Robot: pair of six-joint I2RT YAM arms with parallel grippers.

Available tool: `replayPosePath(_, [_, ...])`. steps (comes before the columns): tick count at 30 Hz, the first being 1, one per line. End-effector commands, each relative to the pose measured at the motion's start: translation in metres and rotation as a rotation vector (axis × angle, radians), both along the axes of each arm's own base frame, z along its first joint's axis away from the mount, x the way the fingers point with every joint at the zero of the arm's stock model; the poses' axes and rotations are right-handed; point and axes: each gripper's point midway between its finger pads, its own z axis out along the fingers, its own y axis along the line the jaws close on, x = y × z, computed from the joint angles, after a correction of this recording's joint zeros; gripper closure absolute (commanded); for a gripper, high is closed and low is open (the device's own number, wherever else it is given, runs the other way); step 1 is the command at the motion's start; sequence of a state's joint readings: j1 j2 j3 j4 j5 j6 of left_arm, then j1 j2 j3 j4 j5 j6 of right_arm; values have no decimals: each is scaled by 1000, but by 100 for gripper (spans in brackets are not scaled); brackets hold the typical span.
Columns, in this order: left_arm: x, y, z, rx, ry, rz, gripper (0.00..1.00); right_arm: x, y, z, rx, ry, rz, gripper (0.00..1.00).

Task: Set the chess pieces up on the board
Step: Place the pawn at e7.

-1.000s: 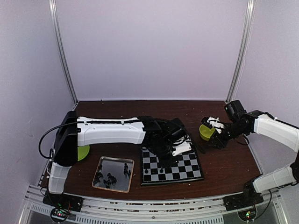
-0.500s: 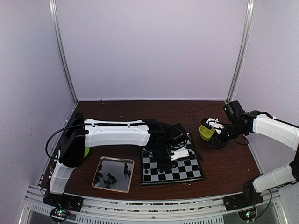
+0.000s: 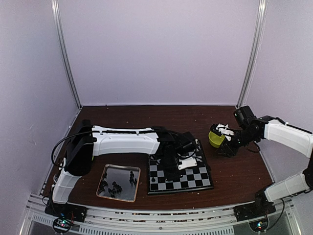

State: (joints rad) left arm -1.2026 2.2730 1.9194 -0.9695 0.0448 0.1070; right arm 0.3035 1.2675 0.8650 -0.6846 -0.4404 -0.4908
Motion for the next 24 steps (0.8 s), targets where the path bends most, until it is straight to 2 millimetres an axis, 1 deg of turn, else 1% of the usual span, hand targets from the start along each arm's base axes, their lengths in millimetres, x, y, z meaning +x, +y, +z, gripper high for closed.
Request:
replayPosePath(1, [5, -9, 1, -17, -18, 5, 97, 4, 2, 6, 1, -11, 4, 47])
replayPosePath(5, [5, -13, 1, -25, -13, -3, 97, 3, 3, 5, 2, -4, 6, 47])
replayPosePath(8, [4, -12, -3, -16, -9, -1, 97, 3, 2, 5, 1, -3, 6, 47])
replayPosePath(11, [4, -9, -6, -6, -11, 5, 91, 3, 3, 5, 1, -4, 9, 47])
replayPosePath(14, [5, -8, -8, 0, -11, 12, 83, 2, 3, 4, 1, 0, 9, 47])
replayPosePath(17, [7, -8, -5, -4, -21, 18, 80, 2, 3, 3, 1, 3, 11, 47])
replayPosePath(20, [9, -13, 10, -35, -38, 20, 79, 2, 3, 3, 1, 5, 11, 47])
replayPosePath(24, [18, -14, 45, -85, -97, 38, 76, 2, 3, 2, 1, 9, 11, 47])
